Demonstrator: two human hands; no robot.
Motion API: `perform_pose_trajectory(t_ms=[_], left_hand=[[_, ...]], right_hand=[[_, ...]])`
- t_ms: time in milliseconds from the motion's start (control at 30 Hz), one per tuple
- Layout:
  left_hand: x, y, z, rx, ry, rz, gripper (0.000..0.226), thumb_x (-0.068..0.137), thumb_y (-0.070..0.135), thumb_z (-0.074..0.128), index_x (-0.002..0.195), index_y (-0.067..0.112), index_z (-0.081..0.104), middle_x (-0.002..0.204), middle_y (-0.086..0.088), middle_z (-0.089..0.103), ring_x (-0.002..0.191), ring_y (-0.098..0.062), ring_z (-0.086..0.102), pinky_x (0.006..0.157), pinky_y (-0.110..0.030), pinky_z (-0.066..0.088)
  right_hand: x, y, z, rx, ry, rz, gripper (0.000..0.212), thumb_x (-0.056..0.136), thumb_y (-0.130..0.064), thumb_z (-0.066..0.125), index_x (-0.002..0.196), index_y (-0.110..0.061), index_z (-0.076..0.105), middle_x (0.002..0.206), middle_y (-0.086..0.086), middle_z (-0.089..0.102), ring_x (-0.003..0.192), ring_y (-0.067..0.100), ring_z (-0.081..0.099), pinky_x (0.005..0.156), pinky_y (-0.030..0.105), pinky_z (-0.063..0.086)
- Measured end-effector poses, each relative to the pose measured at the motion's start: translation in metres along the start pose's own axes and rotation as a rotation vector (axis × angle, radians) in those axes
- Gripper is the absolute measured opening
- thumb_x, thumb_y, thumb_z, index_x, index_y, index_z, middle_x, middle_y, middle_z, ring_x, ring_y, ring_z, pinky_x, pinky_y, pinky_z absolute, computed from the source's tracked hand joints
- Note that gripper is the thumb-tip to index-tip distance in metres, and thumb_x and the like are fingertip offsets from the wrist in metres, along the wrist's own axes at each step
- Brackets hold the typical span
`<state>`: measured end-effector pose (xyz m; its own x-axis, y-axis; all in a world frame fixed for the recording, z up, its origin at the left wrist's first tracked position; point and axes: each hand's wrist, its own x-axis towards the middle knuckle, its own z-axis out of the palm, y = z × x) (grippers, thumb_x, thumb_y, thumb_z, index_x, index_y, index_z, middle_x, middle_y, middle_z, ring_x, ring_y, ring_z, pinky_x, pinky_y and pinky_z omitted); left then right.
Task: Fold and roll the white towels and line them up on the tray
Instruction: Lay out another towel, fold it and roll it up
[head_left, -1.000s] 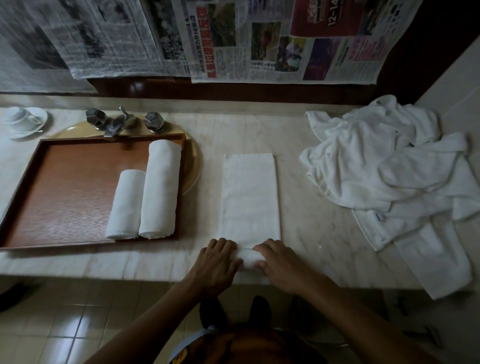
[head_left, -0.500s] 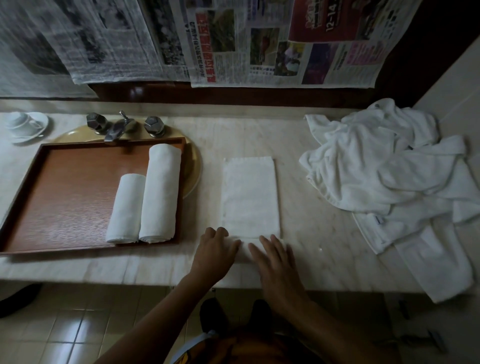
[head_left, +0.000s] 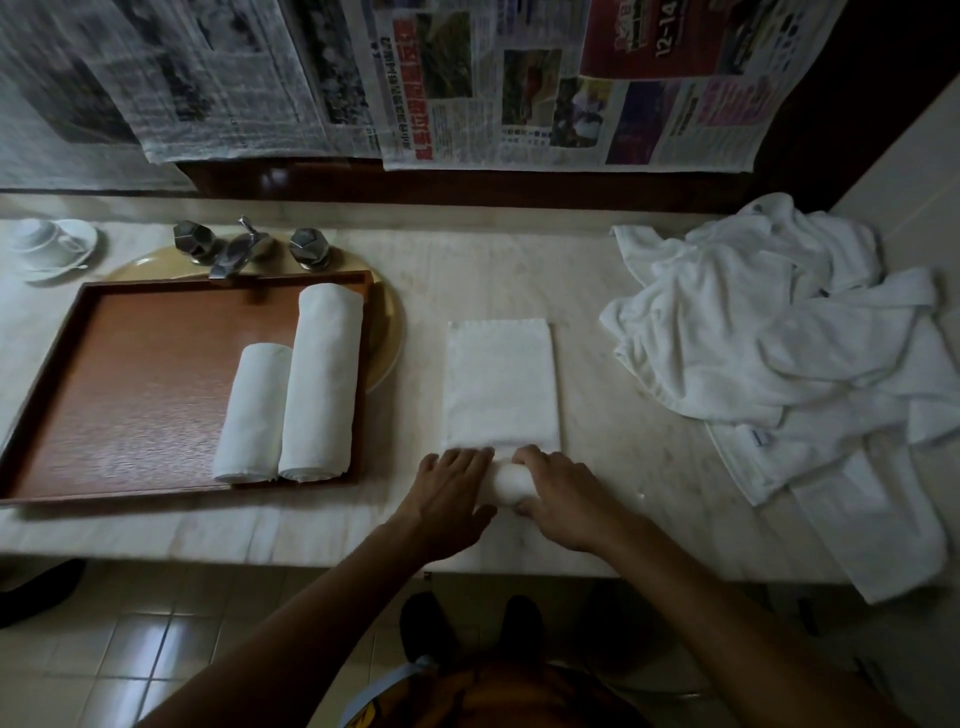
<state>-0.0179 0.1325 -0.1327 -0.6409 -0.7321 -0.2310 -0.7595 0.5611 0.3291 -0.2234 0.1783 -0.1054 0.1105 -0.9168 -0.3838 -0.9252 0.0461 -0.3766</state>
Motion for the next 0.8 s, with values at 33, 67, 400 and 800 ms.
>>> perform_pose_trajectory(t_ms=[33, 67, 400, 800], left_hand=[[-0.003, -0.002, -0.002, -0.051, -0.021, 0.016, 0.073, 0.097, 0.052, 0.058, 0.155, 0.019, 0.03, 0.155, -0.003, 0.045, 0.14, -0.022, 0.043, 0.116, -0.045, 0.035], [-0.007, -0.004, -0.003, -0.081, -0.03, 0.039, 0.068, 0.097, 0.052, 0.06, 0.151, 0.021, 0.032, 0.15, -0.002, 0.049, 0.136, -0.021, 0.048, 0.113, -0.042, 0.039], [-0.016, -0.002, 0.003, -0.039, 0.016, 0.088, 0.046, 0.097, 0.05, 0.056, 0.132, 0.023, 0.047, 0.138, 0.002, 0.046, 0.121, -0.019, 0.044, 0.108, -0.041, 0.039], [-0.015, -0.005, -0.001, -0.113, -0.034, 0.073, 0.055, 0.098, 0.053, 0.055, 0.146, 0.027, 0.045, 0.142, 0.004, 0.051, 0.126, -0.018, 0.047, 0.11, -0.039, 0.039]], right_hand=[[-0.003, 0.001, -0.003, 0.015, -0.041, 0.018, 0.053, 0.094, -0.046, 0.068, 0.137, -0.034, 0.038, 0.131, 0.006, 0.058, 0.106, 0.028, 0.062, 0.088, 0.046, 0.054], [-0.006, 0.002, -0.003, 0.03, -0.08, 0.023, 0.051, 0.093, -0.048, 0.067, 0.134, -0.034, 0.04, 0.13, 0.005, 0.058, 0.106, 0.027, 0.062, 0.088, 0.045, 0.054], [0.015, 0.012, -0.001, 0.206, 0.1, -0.058, 0.035, 0.107, -0.039, 0.046, 0.133, -0.026, 0.065, 0.145, -0.002, 0.055, 0.132, 0.02, 0.05, 0.111, 0.041, 0.042], [0.165, -0.01, -0.028, -0.26, -0.117, -0.033, 0.058, 0.109, -0.046, 0.03, 0.159, -0.051, 0.002, 0.171, -0.011, -0.015, 0.158, 0.029, -0.013, 0.119, 0.07, 0.008]])
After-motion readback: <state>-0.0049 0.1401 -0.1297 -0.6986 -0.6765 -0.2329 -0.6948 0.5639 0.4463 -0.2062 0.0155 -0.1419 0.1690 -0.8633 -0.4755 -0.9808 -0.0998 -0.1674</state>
